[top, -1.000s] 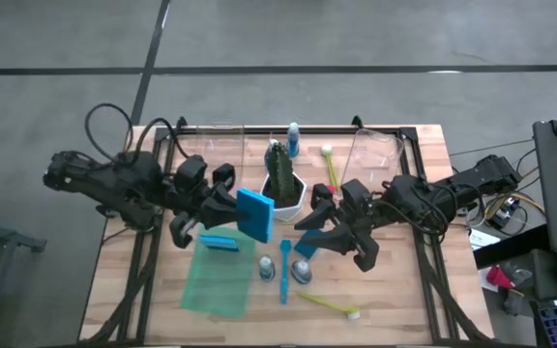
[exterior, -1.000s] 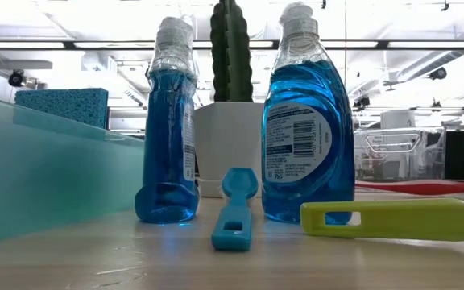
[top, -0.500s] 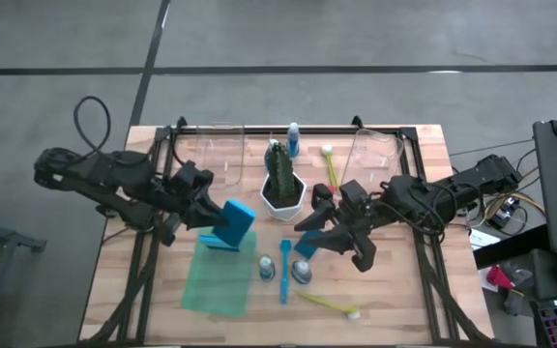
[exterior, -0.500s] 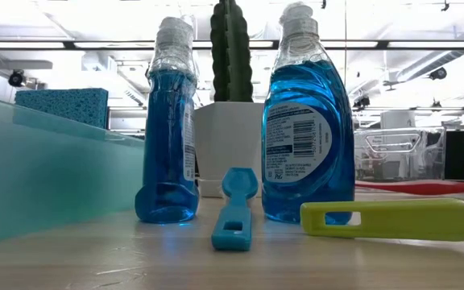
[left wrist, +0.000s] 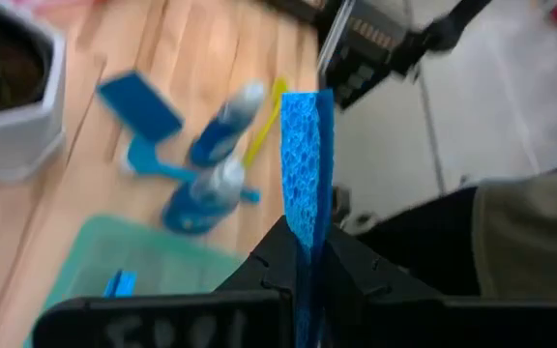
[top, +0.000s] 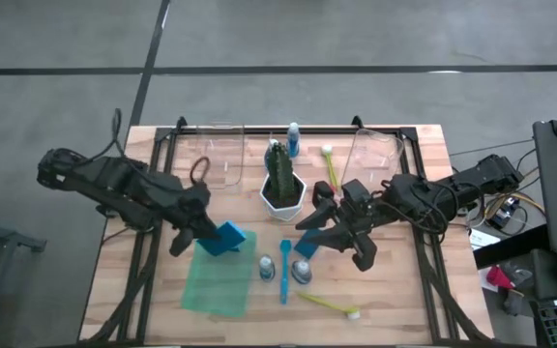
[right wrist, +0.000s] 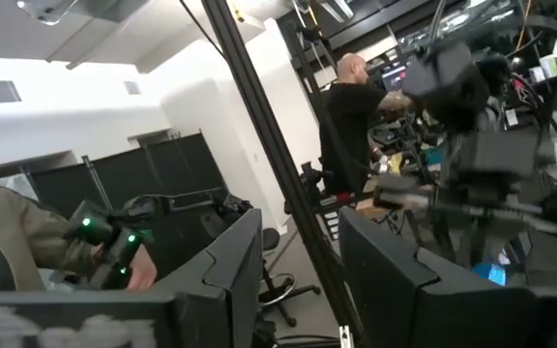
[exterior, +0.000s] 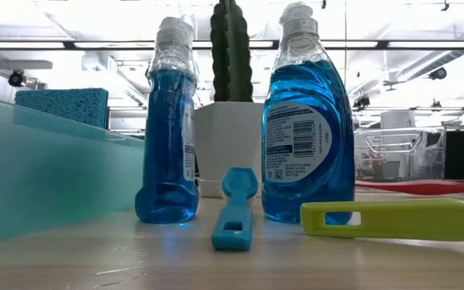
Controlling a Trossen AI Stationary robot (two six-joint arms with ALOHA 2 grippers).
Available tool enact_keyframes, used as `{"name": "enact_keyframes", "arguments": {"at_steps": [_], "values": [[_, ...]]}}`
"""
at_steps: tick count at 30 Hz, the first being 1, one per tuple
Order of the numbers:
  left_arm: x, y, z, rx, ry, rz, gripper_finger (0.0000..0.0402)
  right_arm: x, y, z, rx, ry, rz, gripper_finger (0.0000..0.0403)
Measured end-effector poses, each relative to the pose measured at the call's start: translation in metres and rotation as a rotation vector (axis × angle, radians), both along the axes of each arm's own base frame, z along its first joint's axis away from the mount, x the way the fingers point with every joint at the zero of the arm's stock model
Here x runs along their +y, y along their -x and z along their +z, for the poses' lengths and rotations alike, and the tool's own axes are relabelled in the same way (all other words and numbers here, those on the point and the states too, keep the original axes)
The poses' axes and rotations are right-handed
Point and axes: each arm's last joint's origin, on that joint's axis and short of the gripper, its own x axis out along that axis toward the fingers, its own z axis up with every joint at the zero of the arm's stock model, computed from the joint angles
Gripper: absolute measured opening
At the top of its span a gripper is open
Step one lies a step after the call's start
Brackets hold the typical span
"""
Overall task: Pick & Place Kitchen Sink Supplies
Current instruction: Put the blue sponge wipe into the green bin
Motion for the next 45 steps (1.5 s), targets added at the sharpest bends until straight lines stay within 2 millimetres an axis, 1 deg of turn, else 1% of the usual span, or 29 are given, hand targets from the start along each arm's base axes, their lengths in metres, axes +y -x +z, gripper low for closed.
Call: {"name": "enact_keyframes", "arguments": {"at_steps": [8, 13, 17, 22, 29, 33, 39, 45], "values": [[-0.015, -0.013, -0.024, 0.195, -0.057, -0.063, 0.0028, -0.002, 0.000, 0.000, -0.004, 0.009, -0.012, 0.0141], [-0.030, -0.022, -0.039, 0.298, -0.102, -0.105, 0.0028, -0.005, 0.002, 0.003, -0.011, 0.009, -0.019, 0.0136], [-0.044, -0.030, -0.053, 0.355, -0.193, -0.128, 0.0028, -0.008, 0.005, 0.006, -0.026, 0.010, -0.026, 0.0130], [-0.062, -0.040, -0.073, 0.429, -0.276, -0.164, 0.0028, -0.012, 0.010, 0.011, -0.041, 0.011, -0.035, 0.0129], [-0.087, -0.046, -0.109, 0.545, -0.356, -0.218, 0.0028, -0.014, 0.014, 0.015, -0.060, 0.032, -0.044, 0.0137], [-0.100, -0.048, -0.126, 0.568, -0.446, -0.236, 0.0028, -0.015, 0.016, 0.016, -0.066, 0.034, -0.046, 0.0133], [-0.113, -0.052, -0.143, 0.558, -0.585, -0.248, 0.0028, -0.015, 0.018, 0.018, -0.074, 0.035, -0.047, 0.0128], [-0.123, -0.059, -0.153, 0.537, -0.605, -0.279, 0.0028, -0.016, 0.020, 0.019, -0.079, 0.033, -0.047, 0.0136]]}}
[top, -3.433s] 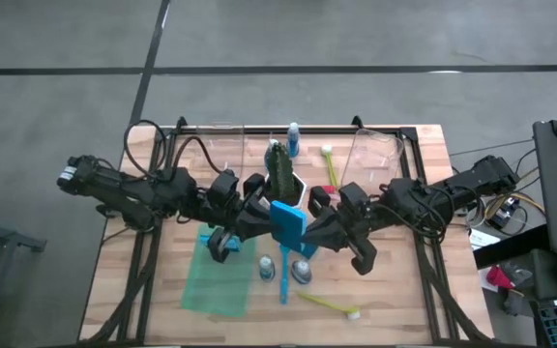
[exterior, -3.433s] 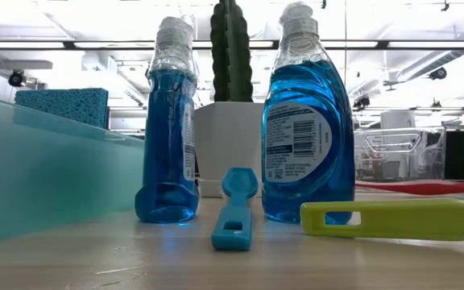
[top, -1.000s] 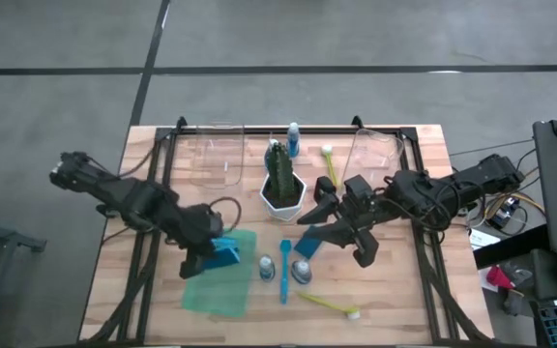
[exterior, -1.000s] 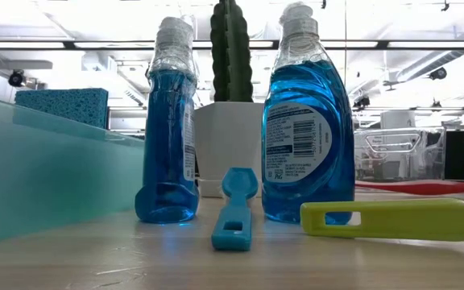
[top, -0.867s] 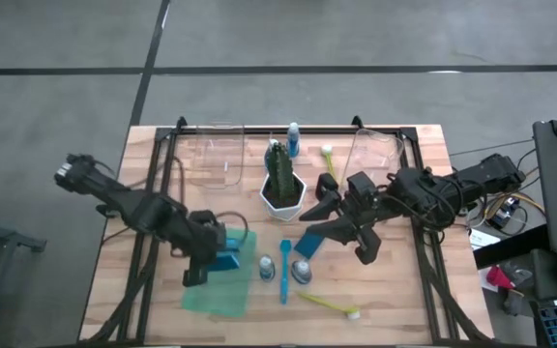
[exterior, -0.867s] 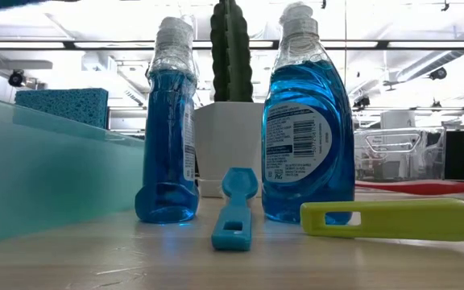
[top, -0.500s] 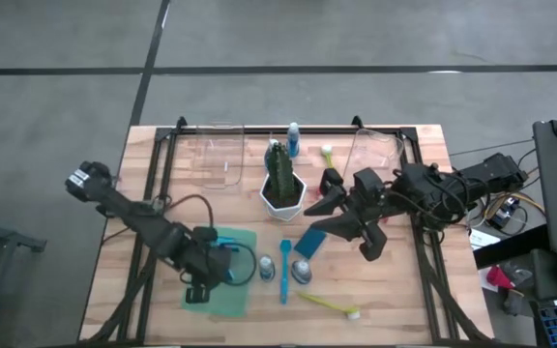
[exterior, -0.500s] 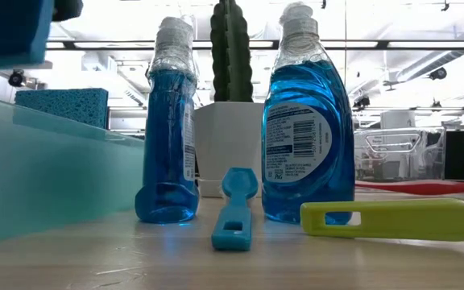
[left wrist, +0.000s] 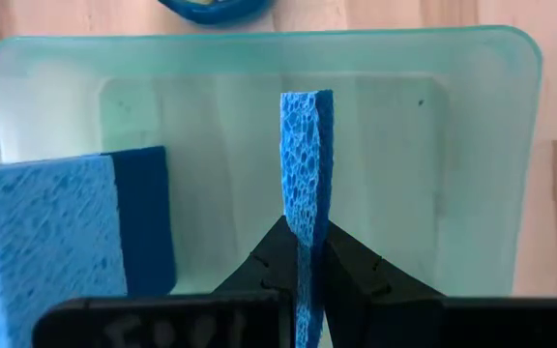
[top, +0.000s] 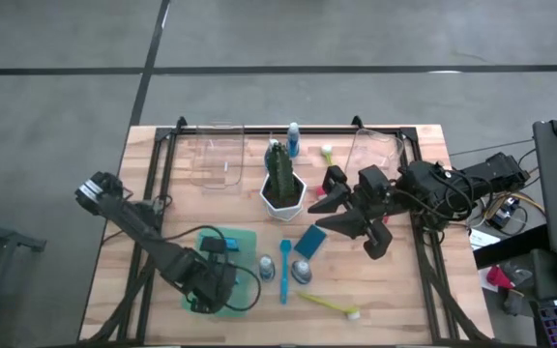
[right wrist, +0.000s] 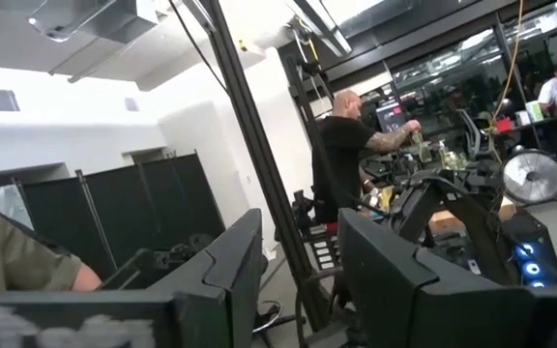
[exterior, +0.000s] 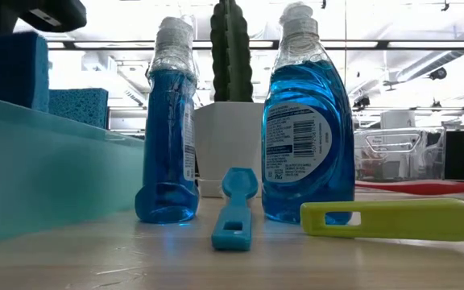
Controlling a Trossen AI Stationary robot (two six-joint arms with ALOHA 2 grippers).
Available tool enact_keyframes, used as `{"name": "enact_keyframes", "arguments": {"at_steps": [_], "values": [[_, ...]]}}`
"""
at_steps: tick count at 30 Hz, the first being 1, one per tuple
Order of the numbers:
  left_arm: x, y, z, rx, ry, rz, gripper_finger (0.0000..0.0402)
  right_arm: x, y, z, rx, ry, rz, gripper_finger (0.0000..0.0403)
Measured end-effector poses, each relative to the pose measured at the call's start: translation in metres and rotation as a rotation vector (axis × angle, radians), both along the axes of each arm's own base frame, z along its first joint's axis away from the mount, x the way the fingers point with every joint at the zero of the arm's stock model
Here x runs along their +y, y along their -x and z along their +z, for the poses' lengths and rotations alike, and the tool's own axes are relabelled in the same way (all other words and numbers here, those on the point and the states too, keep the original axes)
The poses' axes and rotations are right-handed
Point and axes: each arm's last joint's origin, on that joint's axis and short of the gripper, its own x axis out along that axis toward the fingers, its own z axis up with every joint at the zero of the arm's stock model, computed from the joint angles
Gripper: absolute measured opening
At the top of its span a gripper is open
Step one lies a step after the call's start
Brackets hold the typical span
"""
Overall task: Pick & Place Kitchen Sink Supplies
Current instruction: Put the blue sponge wipe into the green bin
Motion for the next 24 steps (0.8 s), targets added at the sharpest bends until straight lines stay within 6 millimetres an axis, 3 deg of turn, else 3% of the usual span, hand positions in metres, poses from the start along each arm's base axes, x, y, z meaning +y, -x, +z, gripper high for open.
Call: {"name": "enact_keyframes", "arguments": {"at_steps": [9, 24], "values": [[-0.001, 0.004, -0.021, 0.021, -0.032, 0.011, 0.0028, 0.000, 0.000, 0.000, 0.000, 0.003, 0.000, 0.0128], [-0.014, 0.013, -0.036, 0.009, 0.016, 0.000, 0.0028, 0.001, -0.001, -0.004, 0.032, 0.025, -0.003, 0.0137]]}}
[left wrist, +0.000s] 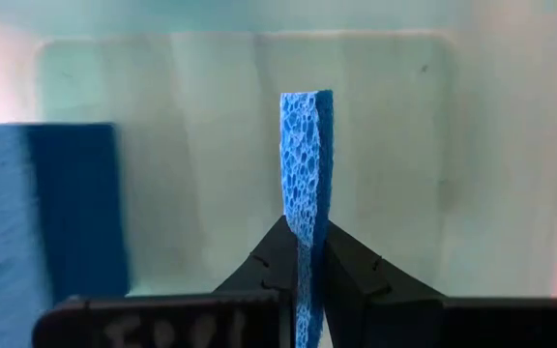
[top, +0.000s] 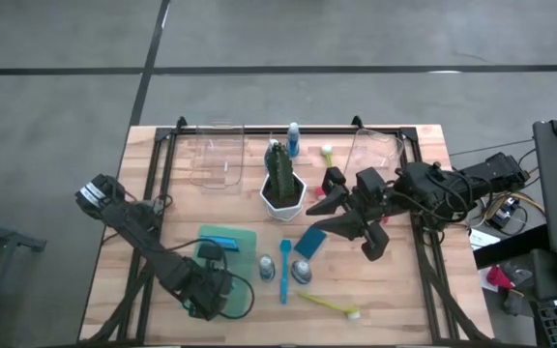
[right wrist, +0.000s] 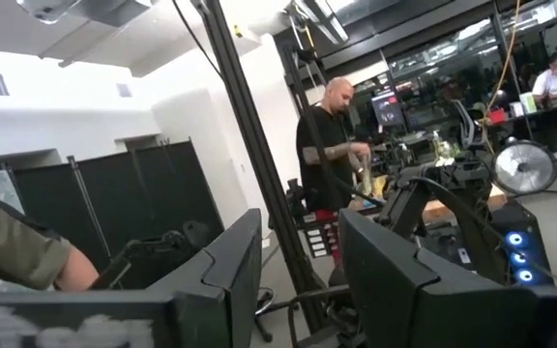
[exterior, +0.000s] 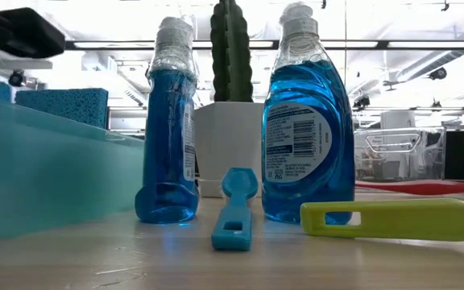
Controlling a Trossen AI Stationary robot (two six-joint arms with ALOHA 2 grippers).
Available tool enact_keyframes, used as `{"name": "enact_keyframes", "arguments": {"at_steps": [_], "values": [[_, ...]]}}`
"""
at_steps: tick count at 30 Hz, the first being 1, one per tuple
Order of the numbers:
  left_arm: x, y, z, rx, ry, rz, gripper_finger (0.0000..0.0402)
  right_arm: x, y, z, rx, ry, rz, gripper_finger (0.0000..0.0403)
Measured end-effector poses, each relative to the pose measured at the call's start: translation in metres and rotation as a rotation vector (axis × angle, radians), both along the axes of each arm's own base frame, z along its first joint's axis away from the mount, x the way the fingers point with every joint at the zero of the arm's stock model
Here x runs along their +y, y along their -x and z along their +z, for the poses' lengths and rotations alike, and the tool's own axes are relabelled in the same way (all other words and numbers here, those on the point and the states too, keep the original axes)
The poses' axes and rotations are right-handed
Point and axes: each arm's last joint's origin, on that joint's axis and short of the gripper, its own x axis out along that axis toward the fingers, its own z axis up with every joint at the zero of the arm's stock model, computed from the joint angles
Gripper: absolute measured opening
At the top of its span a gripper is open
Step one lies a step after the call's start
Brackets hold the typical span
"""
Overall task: Pick & Place Kitchen Sink Supplies
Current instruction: Put the blue sponge wipe into the green bin
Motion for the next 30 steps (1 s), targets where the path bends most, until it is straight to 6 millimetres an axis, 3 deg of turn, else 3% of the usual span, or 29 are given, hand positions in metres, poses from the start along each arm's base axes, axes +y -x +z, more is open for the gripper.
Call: {"name": "enact_keyframes", "arguments": {"at_steps": [13, 30], "values": [[-0.003, 0.000, -0.005, -0.004, 0.037, -0.012, 0.0028, -0.003, 0.003, 0.003, -0.018, 0.021, -0.016, 0.0121], [-0.002, 0.002, -0.023, 0.023, 0.032, 0.014, 0.0028, -0.003, 0.003, 0.003, -0.019, 0.020, -0.016, 0.0131]]}}
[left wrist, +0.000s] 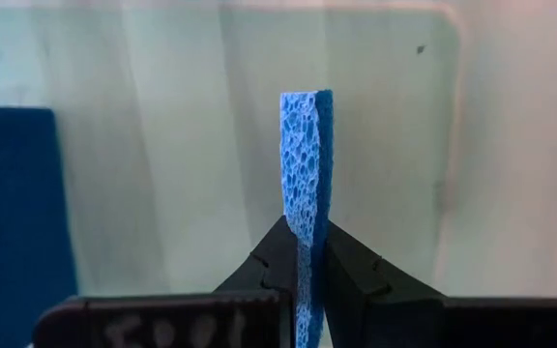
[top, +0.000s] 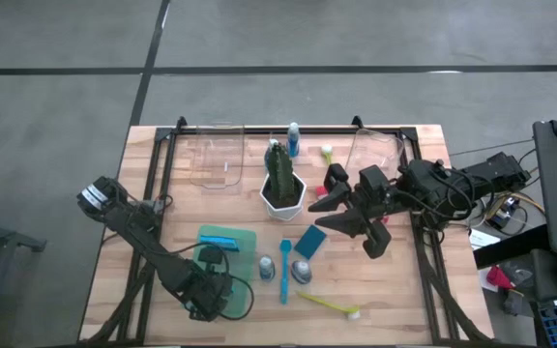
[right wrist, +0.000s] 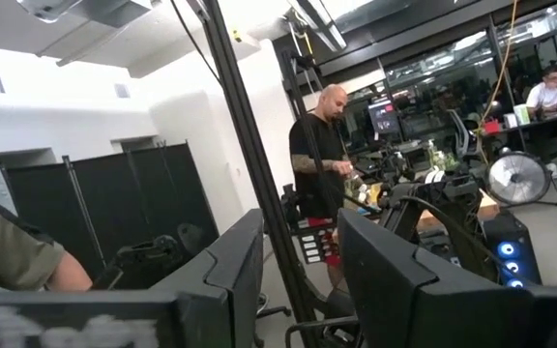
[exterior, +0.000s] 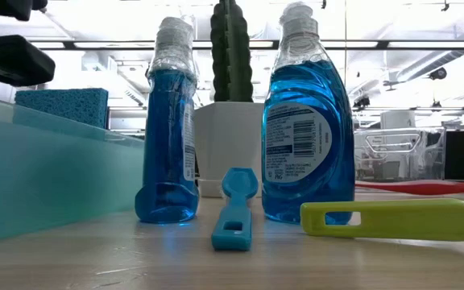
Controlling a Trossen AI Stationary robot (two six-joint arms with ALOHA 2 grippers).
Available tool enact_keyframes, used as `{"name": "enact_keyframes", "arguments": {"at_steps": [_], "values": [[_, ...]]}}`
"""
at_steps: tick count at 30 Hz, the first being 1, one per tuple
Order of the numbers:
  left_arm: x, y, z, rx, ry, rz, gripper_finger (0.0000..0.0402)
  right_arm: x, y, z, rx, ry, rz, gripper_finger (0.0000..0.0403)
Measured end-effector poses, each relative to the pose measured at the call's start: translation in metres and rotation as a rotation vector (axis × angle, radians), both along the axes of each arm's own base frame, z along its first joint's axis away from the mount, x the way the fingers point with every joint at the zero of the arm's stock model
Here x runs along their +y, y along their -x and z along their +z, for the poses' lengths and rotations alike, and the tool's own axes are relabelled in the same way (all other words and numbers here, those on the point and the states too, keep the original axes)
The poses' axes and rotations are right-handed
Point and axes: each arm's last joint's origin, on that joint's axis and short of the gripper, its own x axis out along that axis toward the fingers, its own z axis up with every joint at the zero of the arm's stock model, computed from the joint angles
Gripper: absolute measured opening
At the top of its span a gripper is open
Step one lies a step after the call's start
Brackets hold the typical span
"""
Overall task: Pick & Place Kitchen Sink Supplies
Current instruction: Put the blue sponge wipe into the green bin
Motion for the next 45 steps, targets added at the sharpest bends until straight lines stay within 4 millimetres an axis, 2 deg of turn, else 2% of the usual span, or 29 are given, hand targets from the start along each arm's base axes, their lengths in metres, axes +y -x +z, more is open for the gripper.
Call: {"name": "enact_keyframes", "arguments": {"at_steps": [10, 20, 33, 45], "values": [[-0.002, -0.001, 0.001, -0.016, 0.016, -0.003, 0.0028, 0.000, 0.000, 0.000, 0.000, 0.000, 0.000, 0.0121], [-0.002, -0.001, 0.002, -0.017, 0.020, 0.000, 0.0030, 0.000, 0.000, 0.000, 0.000, 0.000, 0.001, 0.0134], [-0.004, -0.002, 0.004, -0.019, 0.043, 0.030, 0.0103, 0.000, 0.000, 0.000, 0.000, 0.000, 0.001, 0.0119], [-0.009, -0.008, 0.019, -0.056, 0.086, 0.050, 0.0122, 0.000, 0.000, 0.000, 0.001, 0.000, 0.001, 0.0131]]}}
